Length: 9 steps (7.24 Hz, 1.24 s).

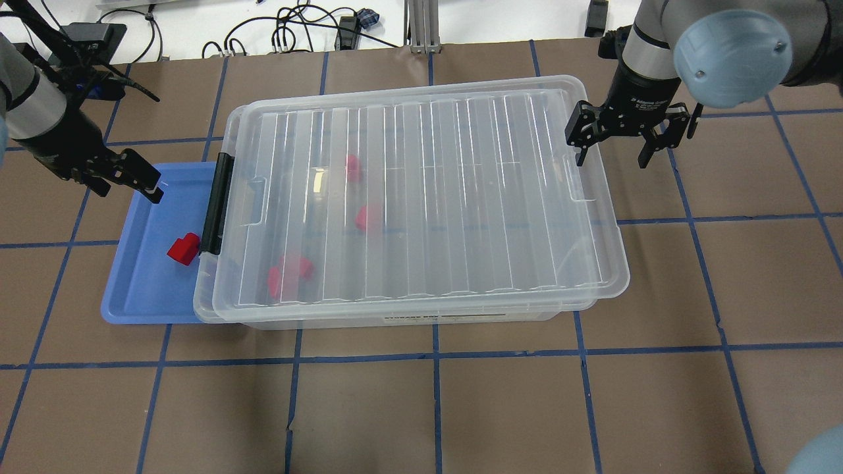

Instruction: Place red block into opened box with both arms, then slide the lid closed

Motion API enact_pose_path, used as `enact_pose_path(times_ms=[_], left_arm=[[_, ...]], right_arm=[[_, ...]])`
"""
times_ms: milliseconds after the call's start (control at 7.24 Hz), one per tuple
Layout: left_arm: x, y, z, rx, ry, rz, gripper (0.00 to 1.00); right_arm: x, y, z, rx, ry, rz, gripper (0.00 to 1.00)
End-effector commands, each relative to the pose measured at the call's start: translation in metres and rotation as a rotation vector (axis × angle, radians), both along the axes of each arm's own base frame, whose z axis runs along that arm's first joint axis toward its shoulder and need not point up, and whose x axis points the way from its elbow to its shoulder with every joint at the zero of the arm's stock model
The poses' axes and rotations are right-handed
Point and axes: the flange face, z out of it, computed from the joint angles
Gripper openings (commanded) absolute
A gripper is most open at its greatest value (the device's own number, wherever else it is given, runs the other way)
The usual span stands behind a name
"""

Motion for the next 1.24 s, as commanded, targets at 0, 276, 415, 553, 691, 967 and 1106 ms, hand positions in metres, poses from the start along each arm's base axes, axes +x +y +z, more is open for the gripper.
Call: enact_pose_path(times_ms=[0, 276, 415, 553, 691, 967, 1106], left_arm=[[0.004, 0.000, -0.043, -0.030, 0.000, -0.015, 1.00], [0.008, -0.005, -0.082, 0.017, 0.026, -0.080, 1.00], [0.005, -0.001, -0.095, 0.043, 0.040, -0.079, 1.00], [0.005, 0.001, -0.106, 0.011, 0.019, -0.082, 1.00], [0.008, -0.001, -0.115, -0.005, 0.002, -0.078, 1.00], [0.015, 0.000, -0.125, 0.005, 0.013, -0.063, 1.00], [0.029, 0.003, -0.129, 0.008, 0.023, -0.035, 1.00]], right_arm=[[-0.018, -0.004, -0.005, 0.008, -0.005, -0.034, 1.00], [-0.017, -0.004, -0.009, 0.019, -0.017, -0.033, 1.00], [-0.017, -0.005, -0.011, 0.019, -0.017, -0.032, 1.00], [-0.018, -0.007, -0.014, 0.023, -0.018, -0.032, 1.00], [-0.020, -0.007, -0.014, 0.025, -0.007, -0.025, 1.00], [-0.024, -0.008, -0.014, 0.022, -0.006, -0.028, 1.00], [-0.034, -0.011, -0.010, 0.012, -0.007, -0.037, 1.00]])
